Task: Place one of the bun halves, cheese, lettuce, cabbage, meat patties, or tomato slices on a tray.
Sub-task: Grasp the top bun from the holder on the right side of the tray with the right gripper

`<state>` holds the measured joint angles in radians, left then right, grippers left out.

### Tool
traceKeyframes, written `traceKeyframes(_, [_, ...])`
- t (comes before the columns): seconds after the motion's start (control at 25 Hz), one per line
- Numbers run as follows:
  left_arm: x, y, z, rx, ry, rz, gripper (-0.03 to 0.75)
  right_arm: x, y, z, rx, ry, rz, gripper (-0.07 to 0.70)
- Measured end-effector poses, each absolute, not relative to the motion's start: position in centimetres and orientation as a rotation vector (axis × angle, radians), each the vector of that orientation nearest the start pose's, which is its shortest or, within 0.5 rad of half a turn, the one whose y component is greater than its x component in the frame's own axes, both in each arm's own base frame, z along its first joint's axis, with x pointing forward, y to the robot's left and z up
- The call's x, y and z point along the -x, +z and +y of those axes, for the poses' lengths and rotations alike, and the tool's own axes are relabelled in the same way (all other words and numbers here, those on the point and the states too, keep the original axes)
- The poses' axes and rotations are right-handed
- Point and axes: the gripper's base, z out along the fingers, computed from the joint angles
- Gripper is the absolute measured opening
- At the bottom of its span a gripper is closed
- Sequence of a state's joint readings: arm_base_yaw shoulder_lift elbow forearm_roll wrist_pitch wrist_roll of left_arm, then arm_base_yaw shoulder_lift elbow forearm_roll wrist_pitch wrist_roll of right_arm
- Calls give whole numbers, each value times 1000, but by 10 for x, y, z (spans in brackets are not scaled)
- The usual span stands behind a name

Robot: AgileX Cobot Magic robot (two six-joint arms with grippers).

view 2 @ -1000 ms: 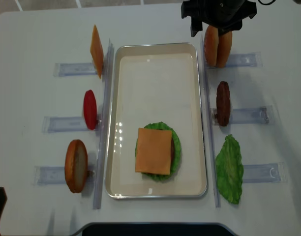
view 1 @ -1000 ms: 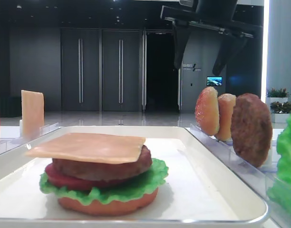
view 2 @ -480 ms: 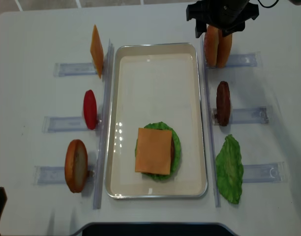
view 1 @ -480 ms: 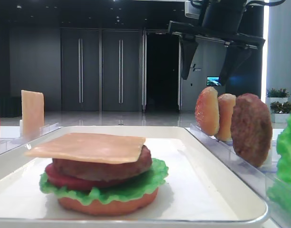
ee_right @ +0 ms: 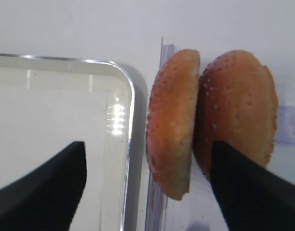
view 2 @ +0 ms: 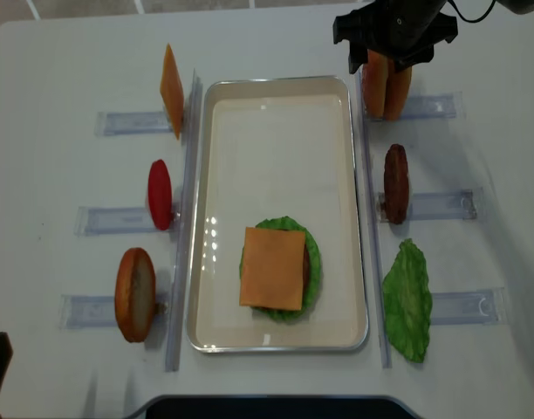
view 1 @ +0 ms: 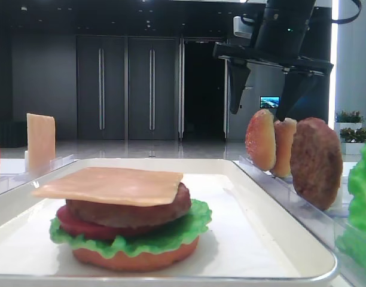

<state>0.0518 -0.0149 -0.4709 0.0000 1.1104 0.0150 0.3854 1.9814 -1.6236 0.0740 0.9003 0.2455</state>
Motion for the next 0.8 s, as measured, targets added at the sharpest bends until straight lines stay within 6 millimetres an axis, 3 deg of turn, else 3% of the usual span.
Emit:
traceKeyframes(0.36, [6, 265, 0, 39, 40, 2108, 444, -401, 220, 170, 154, 277, 2803, 501])
traceKeyframes(0.48, [6, 265, 0, 39, 40, 2108, 444, -401, 220, 170, 156, 273, 2804, 435])
traceKeyframes(0.68, [6, 265, 0, 39, 40, 2108, 444, -402, 220, 169, 169, 249, 2800, 225])
traceKeyframes(0.8, [6, 265, 0, 39, 40, 2108, 444, -402, 220, 169, 168, 250, 2798, 209])
